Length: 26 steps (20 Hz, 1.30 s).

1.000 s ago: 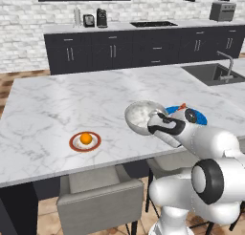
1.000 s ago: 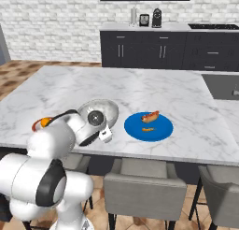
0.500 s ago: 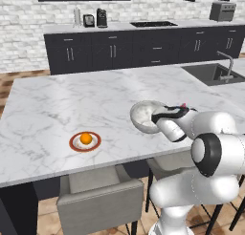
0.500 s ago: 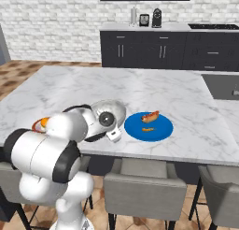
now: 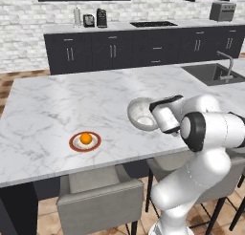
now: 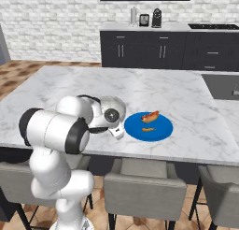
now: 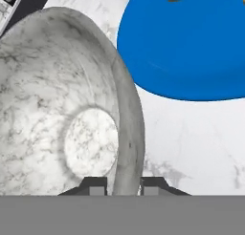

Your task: Take the smaller bowl and place it next to the appetizer plate on the dining counter , and place the larger bowl next to the plate with cooked food.

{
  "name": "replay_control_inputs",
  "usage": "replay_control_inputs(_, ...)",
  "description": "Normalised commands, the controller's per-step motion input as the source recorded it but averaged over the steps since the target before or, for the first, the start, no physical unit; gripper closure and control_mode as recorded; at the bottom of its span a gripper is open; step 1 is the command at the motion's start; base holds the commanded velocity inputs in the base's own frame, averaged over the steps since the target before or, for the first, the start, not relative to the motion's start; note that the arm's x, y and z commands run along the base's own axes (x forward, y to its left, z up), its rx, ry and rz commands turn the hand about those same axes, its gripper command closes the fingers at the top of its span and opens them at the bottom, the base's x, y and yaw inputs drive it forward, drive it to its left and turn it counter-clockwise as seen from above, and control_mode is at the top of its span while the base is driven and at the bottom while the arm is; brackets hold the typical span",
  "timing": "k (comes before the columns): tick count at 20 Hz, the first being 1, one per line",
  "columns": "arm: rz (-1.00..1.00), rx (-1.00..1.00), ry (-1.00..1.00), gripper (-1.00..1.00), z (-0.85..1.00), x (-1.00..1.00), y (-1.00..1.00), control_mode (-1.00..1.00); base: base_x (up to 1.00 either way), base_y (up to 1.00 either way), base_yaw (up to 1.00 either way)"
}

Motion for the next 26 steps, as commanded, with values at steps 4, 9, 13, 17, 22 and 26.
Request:
replay_control_inputs(4, 0.00, -0.01, 0.03, 1.00, -0.41, 0.23, 0.00, -1.00, 0.00, 0.00, 0.00)
replay_control_inputs(9, 0.00, -0.01, 0.03, -1.00, -0.27, 0.08, 0.00, -1.00, 0.00, 0.00, 0.00)
replay_control_inputs(13, -0.01, 0.03, -0.01, -1.00, 0.14, 0.01, -0.13, -1.00, 0.00, 0.00, 0.00)
replay_control_inputs(17, -0.02, 0.11, -0.11, -1.00, 0.58, 0.00, -0.23, -1.00, 0.00, 0.00, 0.00)
replay_control_inputs(22, -0.03, 0.11, -0.09, -1.00, 0.57, 0.00, -0.20, -1.00, 0.00, 0.00, 0.00)
replay_control_inputs(26, 0.00, 0.09, -0.07, -1.00, 0.62, -0.19, -0.19, -1.00, 0.00, 0.00, 0.00)
